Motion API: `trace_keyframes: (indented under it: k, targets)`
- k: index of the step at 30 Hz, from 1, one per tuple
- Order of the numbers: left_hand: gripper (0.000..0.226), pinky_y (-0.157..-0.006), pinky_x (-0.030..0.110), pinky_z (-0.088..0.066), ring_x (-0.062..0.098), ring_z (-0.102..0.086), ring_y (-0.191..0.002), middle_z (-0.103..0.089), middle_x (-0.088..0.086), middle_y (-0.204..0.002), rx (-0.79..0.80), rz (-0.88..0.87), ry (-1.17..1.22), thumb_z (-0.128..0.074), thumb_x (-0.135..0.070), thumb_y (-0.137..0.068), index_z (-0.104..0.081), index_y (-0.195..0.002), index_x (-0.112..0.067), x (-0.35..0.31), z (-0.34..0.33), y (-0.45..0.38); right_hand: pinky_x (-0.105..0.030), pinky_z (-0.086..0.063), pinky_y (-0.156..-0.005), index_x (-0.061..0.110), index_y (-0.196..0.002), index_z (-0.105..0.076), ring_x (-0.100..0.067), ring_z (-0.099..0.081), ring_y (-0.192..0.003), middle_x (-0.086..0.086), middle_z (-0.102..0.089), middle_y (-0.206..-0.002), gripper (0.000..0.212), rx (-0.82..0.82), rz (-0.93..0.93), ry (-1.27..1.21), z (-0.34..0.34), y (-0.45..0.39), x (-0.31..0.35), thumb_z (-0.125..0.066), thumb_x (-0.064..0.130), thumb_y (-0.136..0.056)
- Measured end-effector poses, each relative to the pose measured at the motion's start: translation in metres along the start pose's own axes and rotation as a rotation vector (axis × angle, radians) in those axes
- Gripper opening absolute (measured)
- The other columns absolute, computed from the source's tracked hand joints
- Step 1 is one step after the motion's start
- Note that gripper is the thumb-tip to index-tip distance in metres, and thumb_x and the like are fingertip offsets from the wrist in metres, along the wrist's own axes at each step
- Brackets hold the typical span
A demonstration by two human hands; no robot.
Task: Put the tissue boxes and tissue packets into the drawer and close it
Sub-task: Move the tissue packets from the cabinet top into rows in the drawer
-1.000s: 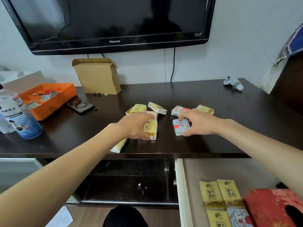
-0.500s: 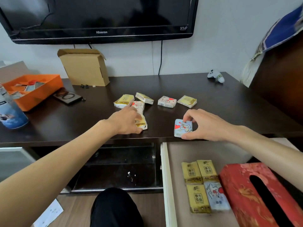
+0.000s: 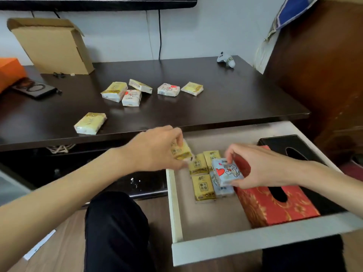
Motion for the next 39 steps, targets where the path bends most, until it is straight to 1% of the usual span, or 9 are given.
trace_keyframes:
  k: [5, 10, 13, 16, 20, 23, 30, 35, 39]
  targets:
    - [0.051, -0.068, 0.032, -0.047, 0.011, -0.045, -0.087, -0.046, -0.013, -0.097, 0.151, -0.241, -0.025, -0.052, -0.077, -0.072, -0.047, -0.094, -0.031, -0.065, -0.068, 0.024, -0.022, -0.043, -0.084, 0.048, -0.095, -0.046, 0.004, -0.045, -0.106, 0.03, -0.05, -0.11, 0.045, 0.055, 0.057, 0.144, -0.025, 0.023, -0.004, -0.066, 0.081, -0.073]
    - [0.046, -0.068, 0.03, -0.032, 0.015, -0.047, -0.094, -0.051, -0.005, -0.105, 0.158, -0.33, -0.08, -0.055, -0.068, -0.079, -0.049, -0.095, -0.026, -0.077, -0.097, 0.023, -0.017, -0.031, -0.087, 0.043, -0.093, -0.048, -0.001, -0.04, -0.102, 0.026, -0.047, -0.106, 0.04, 0.049, 0.139, 0.227, -0.036, 0.027, -0.004, -0.062, 0.078, -0.077]
    - [0.047, -0.07, 0.03, -0.029, 0.019, -0.049, -0.099, -0.054, 0.0, -0.108, 0.133, -0.37, -0.109, -0.058, -0.065, -0.08, -0.053, -0.1, -0.023, -0.082, -0.108, 0.025, -0.011, -0.008, -0.109, 0.041, -0.096, -0.052, 0.0, -0.039, -0.109, 0.024, -0.049, -0.11, 0.039, 0.058, 0.172, 0.264, -0.042, 0.027, -0.004, -0.059, 0.076, -0.079]
    - [0.054, -0.076, 0.032, -0.04, 0.018, -0.049, -0.103, -0.054, -0.001, -0.115, 0.131, -0.397, -0.1, -0.057, -0.066, -0.082, -0.055, -0.111, -0.021, -0.083, -0.114, 0.025, -0.022, 0.012, -0.12, 0.039, -0.1, -0.058, 0.0, -0.038, -0.119, 0.021, -0.053, -0.115, 0.044, 0.084, 0.17, 0.311, -0.047, 0.027, -0.003, -0.055, 0.077, -0.08]
    - [0.06, -0.084, 0.039, -0.049, 0.019, -0.046, -0.106, -0.052, 0.0, -0.119, 0.155, -0.412, -0.121, -0.057, -0.067, -0.082, -0.055, -0.118, -0.019, -0.085, -0.119, 0.024, -0.041, 0.004, -0.127, 0.038, -0.099, -0.06, -0.002, -0.042, -0.115, 0.022, -0.054, -0.104, 0.047, 0.143, 0.167, 0.365, -0.049, 0.024, -0.002, -0.054, 0.08, -0.079]
    - [0.058, -0.079, 0.037, -0.048, 0.019, -0.042, -0.105, -0.05, 0.001, -0.117, 0.164, -0.419, -0.136, -0.061, -0.064, -0.082, -0.056, -0.114, -0.017, -0.087, -0.122, 0.023, -0.046, 0.006, -0.125, 0.034, -0.098, -0.062, -0.006, -0.043, -0.112, 0.019, -0.054, -0.099, 0.052, 0.158, 0.171, 0.418, -0.053, 0.02, 0.001, -0.051, 0.08, -0.078]
    - [0.056, -0.069, 0.031, -0.036, 0.014, -0.035, -0.098, -0.046, 0.0, -0.11, 0.136, -0.414, -0.099, -0.063, -0.065, -0.079, -0.059, -0.102, -0.014, -0.084, -0.122, 0.025, -0.051, 0.008, -0.123, 0.026, -0.113, -0.068, -0.014, -0.041, -0.117, 0.008, -0.055, -0.113, 0.076, 0.159, 0.184, 0.516, -0.058, 0.018, 0.007, -0.035, 0.083, -0.073]
    - [0.044, -0.071, 0.03, -0.036, 0.016, -0.037, -0.105, -0.046, -0.002, -0.113, 0.176, -0.437, -0.109, -0.066, -0.055, -0.079, -0.066, -0.107, -0.021, -0.075, -0.114, 0.021, -0.049, 0.011, -0.123, 0.033, -0.103, -0.071, -0.01, -0.037, -0.11, 0.012, -0.049, -0.108, 0.049, 0.153, 0.179, 0.498, -0.057, 0.017, 0.006, -0.059, 0.075, -0.082]
    - [0.045, -0.069, 0.03, -0.037, 0.017, -0.042, -0.106, -0.048, -0.002, -0.116, 0.203, -0.429, -0.098, -0.069, -0.051, -0.08, -0.061, -0.114, -0.023, -0.072, -0.116, 0.022, -0.049, 0.012, -0.122, 0.032, -0.1, -0.07, -0.007, -0.031, -0.096, 0.014, -0.051, -0.097, 0.038, 0.167, 0.146, 0.514, -0.061, 0.014, 0.006, -0.068, 0.066, -0.082]
Point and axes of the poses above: each hand's wrist, its own y-axis away from the middle knuckle, its own z-axis out of the back of the hand, x = y × z, the point moved 2 cm from there along -y, towards the middle knuckle
